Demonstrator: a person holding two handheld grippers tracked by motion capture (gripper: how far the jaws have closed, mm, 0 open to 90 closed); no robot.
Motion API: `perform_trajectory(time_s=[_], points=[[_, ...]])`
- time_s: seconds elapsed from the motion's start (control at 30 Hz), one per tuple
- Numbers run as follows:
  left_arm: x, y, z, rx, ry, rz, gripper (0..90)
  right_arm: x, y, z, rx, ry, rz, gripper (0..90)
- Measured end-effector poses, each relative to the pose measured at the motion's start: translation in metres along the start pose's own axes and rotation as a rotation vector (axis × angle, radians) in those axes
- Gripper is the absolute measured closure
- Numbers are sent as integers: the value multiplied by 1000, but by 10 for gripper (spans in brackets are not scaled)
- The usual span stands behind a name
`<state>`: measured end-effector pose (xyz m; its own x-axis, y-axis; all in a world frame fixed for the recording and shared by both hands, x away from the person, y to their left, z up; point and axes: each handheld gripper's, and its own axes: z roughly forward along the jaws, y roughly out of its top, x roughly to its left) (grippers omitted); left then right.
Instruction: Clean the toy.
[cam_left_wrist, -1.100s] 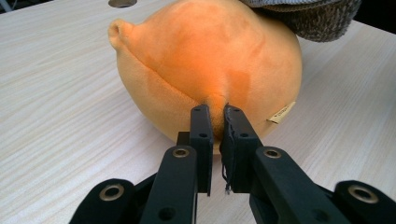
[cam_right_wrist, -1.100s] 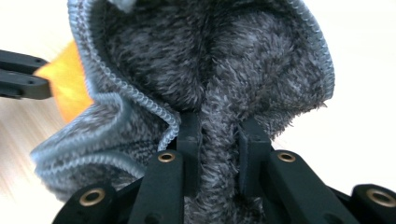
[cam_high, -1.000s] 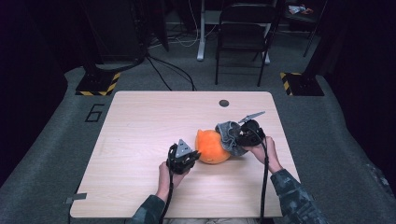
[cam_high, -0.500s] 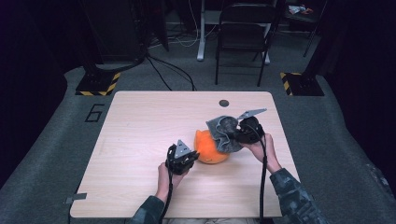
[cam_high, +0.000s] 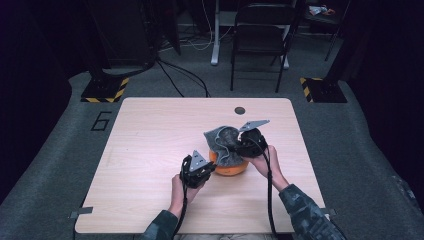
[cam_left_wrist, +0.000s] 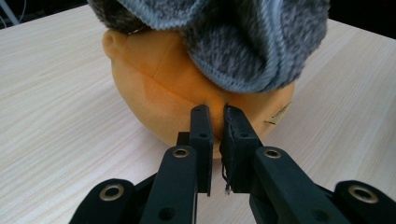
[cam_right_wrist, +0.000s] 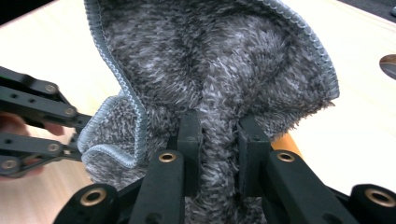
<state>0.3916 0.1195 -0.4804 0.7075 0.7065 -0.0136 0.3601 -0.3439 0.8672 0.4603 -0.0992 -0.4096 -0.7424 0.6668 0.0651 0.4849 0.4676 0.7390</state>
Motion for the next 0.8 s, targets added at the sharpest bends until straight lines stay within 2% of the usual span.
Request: perform_trajectory(time_s=[0.1, 0.2, 0.37, 0.63, 0.8], points=[[1, 0, 0, 3, -2, -4, 832, 0, -1, 3, 19, -19, -27, 745], [3, -2, 0, 7, -5, -5, 832, -5, -3, 0, 43, -31, -27, 744], [3, -1, 0, 12, -7, 5, 832, -19, -12, -5, 76, -40, -5, 742], [6, -1, 2, 1, -11, -6, 832, -38, -26, -9, 116, -50, 49, 743], [7, -1, 2, 2, -13, -6, 832, -51, -34, -9, 159, -91, 76, 748]])
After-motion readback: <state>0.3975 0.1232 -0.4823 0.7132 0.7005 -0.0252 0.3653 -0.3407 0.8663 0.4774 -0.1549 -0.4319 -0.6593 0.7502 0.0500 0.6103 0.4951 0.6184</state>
